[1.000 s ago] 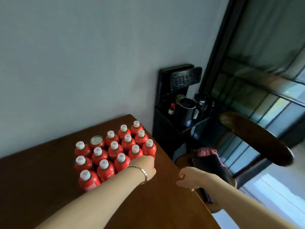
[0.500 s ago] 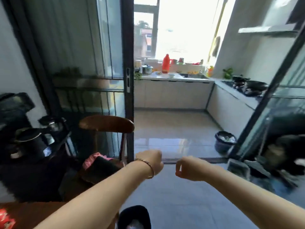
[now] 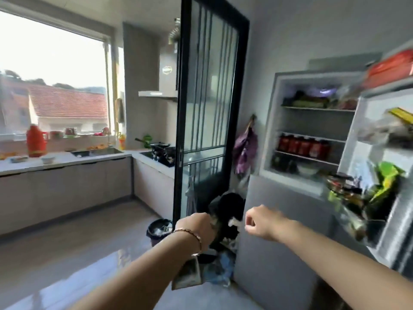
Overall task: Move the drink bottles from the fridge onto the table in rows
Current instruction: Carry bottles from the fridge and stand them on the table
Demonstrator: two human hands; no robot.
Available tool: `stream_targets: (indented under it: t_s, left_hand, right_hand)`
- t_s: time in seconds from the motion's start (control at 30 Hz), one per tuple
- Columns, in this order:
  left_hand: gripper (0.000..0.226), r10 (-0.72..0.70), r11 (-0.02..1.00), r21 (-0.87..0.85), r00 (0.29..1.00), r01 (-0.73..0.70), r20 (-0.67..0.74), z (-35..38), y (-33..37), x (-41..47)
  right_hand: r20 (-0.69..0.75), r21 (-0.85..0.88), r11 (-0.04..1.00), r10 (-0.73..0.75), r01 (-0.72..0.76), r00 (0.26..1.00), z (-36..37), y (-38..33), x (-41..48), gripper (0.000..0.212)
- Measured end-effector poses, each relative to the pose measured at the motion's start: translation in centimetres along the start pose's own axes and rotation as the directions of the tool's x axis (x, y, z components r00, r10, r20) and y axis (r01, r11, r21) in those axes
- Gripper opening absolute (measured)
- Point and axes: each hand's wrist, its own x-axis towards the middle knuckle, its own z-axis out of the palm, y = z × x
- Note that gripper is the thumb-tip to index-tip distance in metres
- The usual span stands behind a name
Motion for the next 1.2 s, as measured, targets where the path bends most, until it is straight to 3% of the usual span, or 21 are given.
stream_targets:
  t_s: [0.3,0.43,0.73,0.87,1.07,1.2]
  left_hand:
    - [0.023,0.152,0.988,-0.007,0.977,-0.154,-0.147,-3.1,11.6,22.8]
    - [0.023,0.247,0.968,0.024,0.942,-0.248,-0.228,-2.5,15.1,33.3]
    - [0.018,0.422,0.894,-0.034,0.867,-0.446,-0.266,-0.7,22.2,57.6]
    - [0.015,0.486,0.859,-0.046,0.840,-0.510,-0.241,0.5,25.7,66.0]
    - [0.016,0.504,0.836,-0.083,0.820,-0.542,-0.271,3.9,30.3,76.4]
    - [0.013,0.489,0.831,-0.122,0.818,-0.542,-0.304,5.7,33.2,82.5]
  right_hand:
    - [-0.243,-0.028,0.965,0.246,-0.260,0.938,-5.1,18.8,12.3,0.023]
    - [-0.281,-0.031,0.922,0.363,-0.386,0.888,-5.1,26.1,18.3,0.022]
    - [-0.256,0.195,0.779,0.627,-0.596,0.736,-5.1,40.8,34.5,0.014]
    - [-0.207,0.285,0.693,0.719,-0.662,0.664,-4.5,46.2,40.2,0.028]
    - [-0.195,0.438,0.592,0.797,-0.676,0.571,-1.7,55.5,48.3,0.029]
    - [-0.217,0.706,0.474,0.852,-0.526,0.477,-0.3,62.5,54.0,0.042]
